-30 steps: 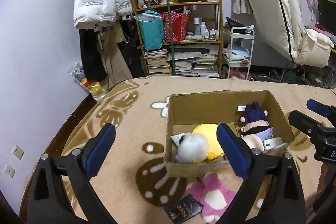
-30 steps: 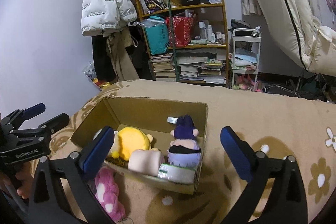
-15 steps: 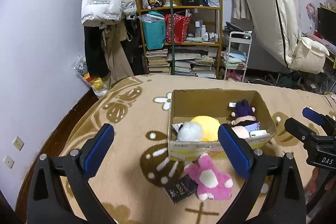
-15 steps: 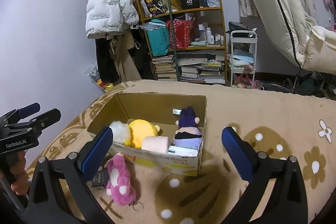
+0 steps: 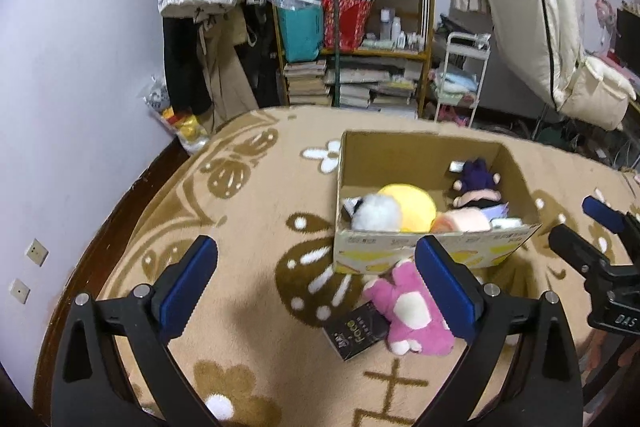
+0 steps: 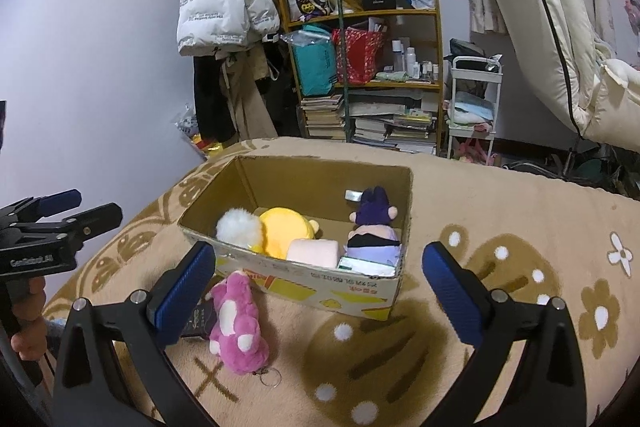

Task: Organize soft objects
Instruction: 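Withdraw both tools and move toward the pink bunny and black tissue pack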

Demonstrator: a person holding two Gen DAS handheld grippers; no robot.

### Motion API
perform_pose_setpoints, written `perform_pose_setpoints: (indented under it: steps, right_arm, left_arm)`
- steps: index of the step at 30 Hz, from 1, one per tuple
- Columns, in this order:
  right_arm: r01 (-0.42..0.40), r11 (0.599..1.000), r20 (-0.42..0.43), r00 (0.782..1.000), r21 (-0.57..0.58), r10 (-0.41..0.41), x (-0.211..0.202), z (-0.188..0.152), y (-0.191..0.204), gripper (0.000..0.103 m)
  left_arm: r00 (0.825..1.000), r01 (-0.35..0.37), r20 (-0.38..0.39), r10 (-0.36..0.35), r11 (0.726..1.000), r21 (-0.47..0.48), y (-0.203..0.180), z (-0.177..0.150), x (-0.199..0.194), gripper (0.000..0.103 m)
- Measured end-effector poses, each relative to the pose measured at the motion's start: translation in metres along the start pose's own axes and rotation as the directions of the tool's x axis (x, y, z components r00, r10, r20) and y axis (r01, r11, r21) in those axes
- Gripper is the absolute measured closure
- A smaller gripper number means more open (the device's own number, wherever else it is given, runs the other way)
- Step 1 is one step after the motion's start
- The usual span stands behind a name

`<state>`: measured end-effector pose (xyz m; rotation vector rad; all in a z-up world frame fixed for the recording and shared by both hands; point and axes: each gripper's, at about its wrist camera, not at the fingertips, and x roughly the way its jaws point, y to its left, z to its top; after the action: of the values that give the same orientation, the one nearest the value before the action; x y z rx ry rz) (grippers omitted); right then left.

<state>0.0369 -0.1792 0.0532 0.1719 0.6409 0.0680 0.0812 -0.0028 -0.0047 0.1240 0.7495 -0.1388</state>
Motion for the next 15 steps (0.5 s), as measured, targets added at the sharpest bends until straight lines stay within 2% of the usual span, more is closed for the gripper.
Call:
perform_pose_setpoints:
  steps: [9,15]
  right_arm:
    - [-0.025,0.999,-0.061,0.998,-0.025,0.024,0.024,-0.005,0.009,0.000]
    - [-0.072,0.997,-0.134,0.989,-0.018,0.069,0.041,-0.010,0.012,0.000]
  left_arm:
    - [0.991,0.038,-0.126,-0.037,0.999,0.009,-0.002,-0.007,0.035,0.005]
    - [0.967,0.056,-0.247,-0.055,0.998,-0.002,-0.002,-0.014,0.067,0.005]
